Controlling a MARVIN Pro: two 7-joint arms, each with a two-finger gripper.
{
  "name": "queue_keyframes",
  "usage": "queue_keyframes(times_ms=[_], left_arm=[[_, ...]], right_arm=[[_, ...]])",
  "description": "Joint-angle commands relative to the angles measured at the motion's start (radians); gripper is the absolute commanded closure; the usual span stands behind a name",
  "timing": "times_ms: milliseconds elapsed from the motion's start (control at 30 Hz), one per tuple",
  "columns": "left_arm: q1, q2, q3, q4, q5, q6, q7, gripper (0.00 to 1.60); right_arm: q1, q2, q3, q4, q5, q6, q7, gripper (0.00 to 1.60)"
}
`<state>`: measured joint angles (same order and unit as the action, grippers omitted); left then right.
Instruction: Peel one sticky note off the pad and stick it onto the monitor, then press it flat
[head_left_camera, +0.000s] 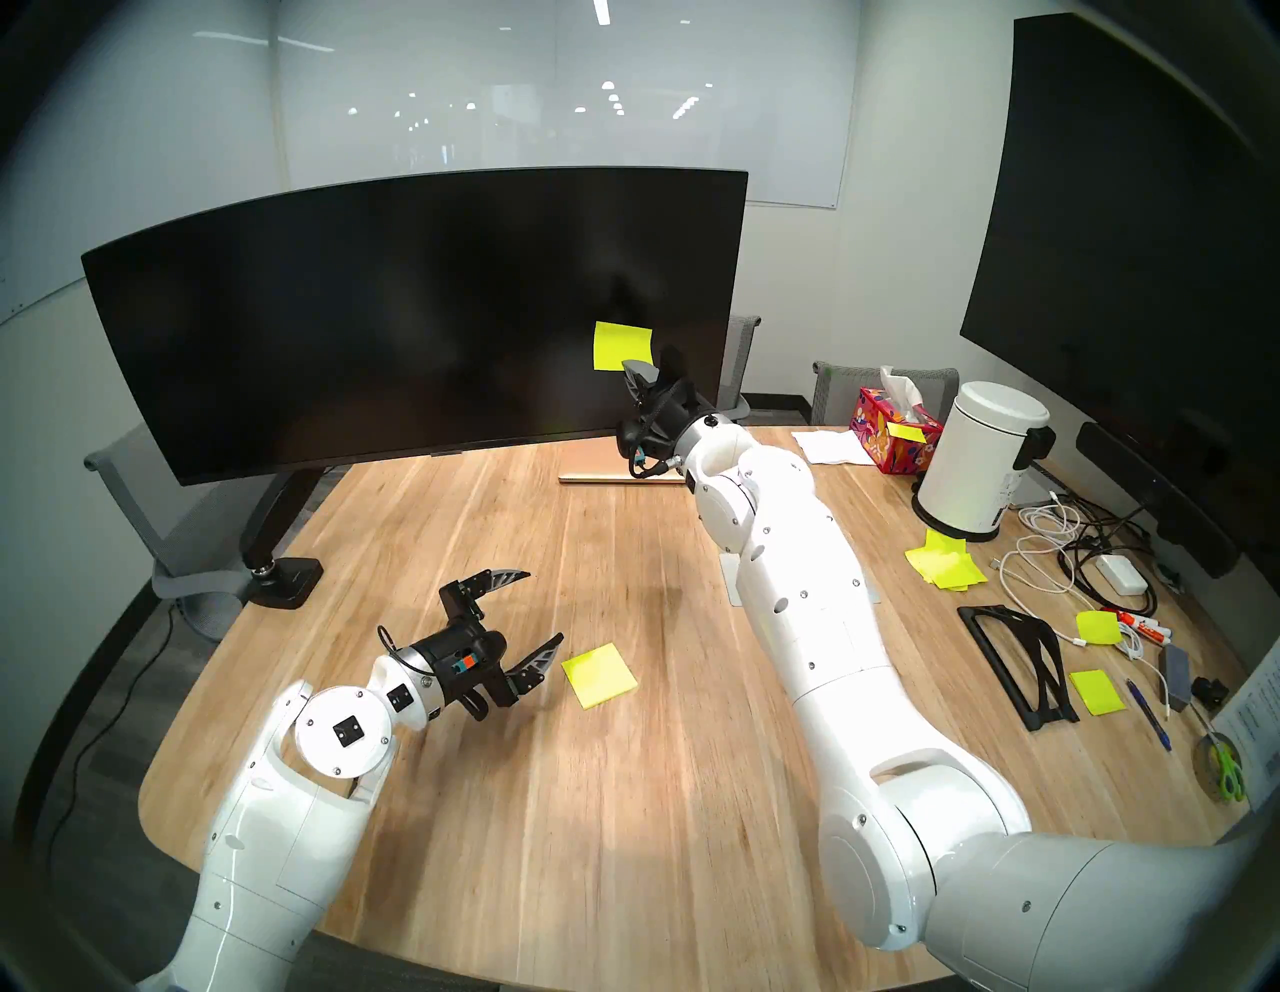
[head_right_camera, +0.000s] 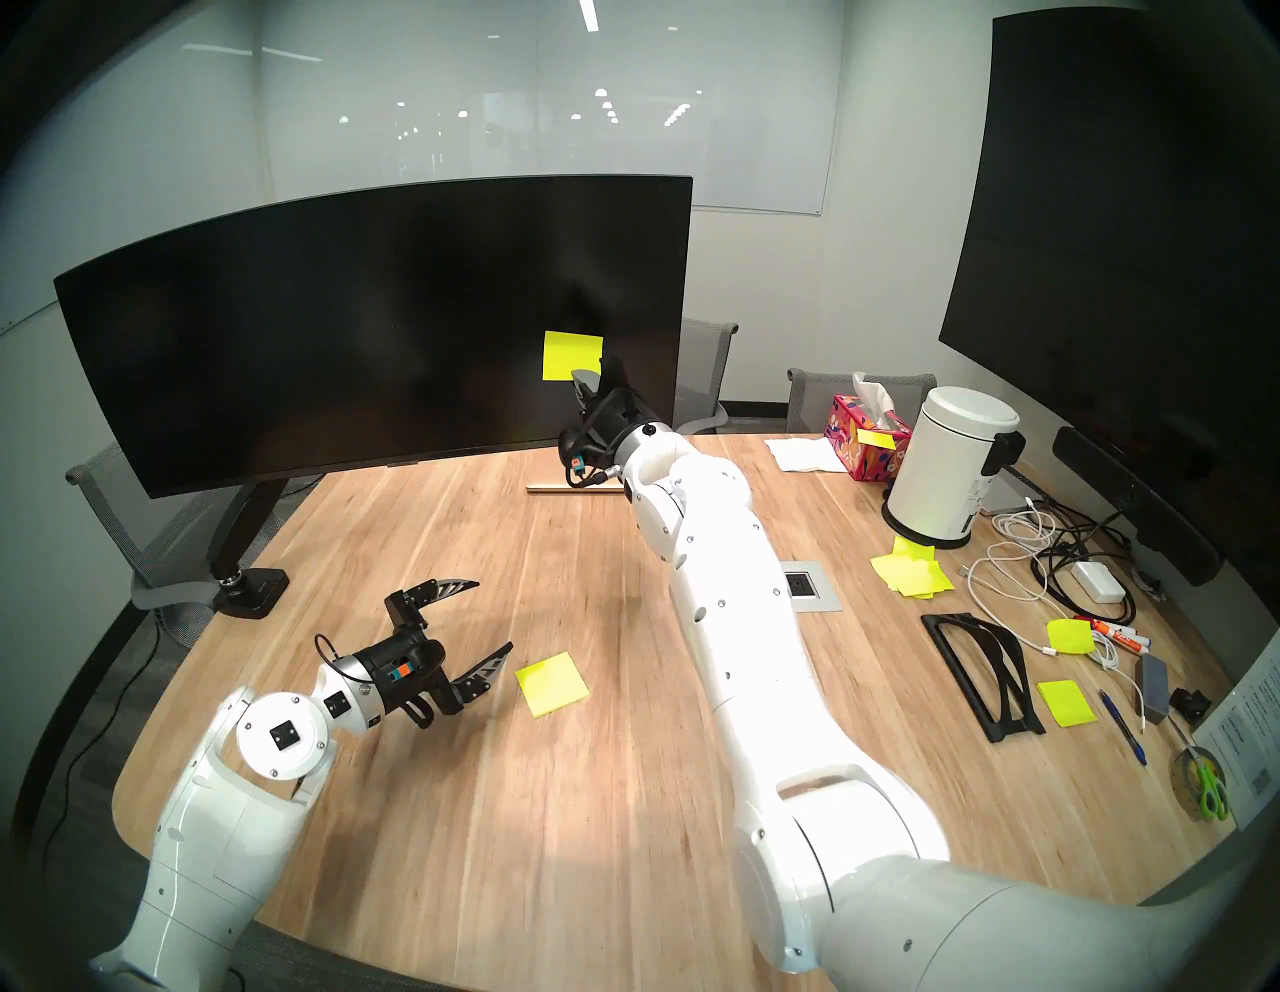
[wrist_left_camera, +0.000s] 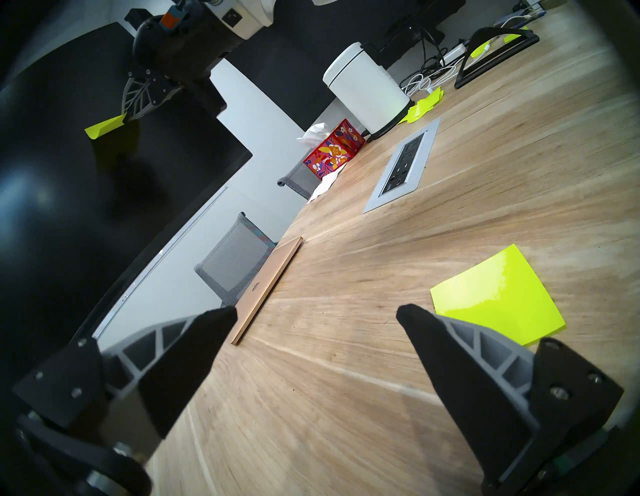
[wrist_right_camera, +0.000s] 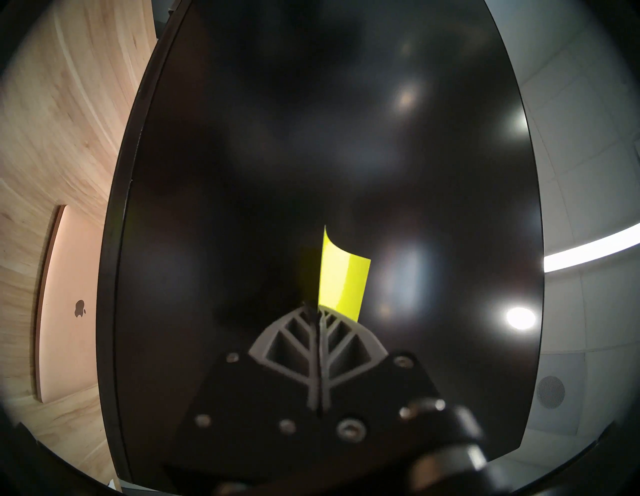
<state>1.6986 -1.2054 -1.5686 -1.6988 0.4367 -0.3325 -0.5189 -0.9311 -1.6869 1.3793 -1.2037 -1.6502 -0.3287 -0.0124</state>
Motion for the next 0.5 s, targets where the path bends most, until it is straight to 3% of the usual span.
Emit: queue_keyframes(times_ms=[0, 467], left_arm=[[-0.003, 0.002, 0.0, -0.023, 0.003, -0.003, 0.0, 0.0], [-0.003, 0.002, 0.0, -0.023, 0.003, -0.003, 0.0, 0.0]], right_arm=[[0.015, -0.016, -0.007, -0.023, 0.0, 0.008, -0.018, 1.6], [0.009, -0.007, -0.013, -0.046, -0.001, 0.015, -0.012, 1.6]])
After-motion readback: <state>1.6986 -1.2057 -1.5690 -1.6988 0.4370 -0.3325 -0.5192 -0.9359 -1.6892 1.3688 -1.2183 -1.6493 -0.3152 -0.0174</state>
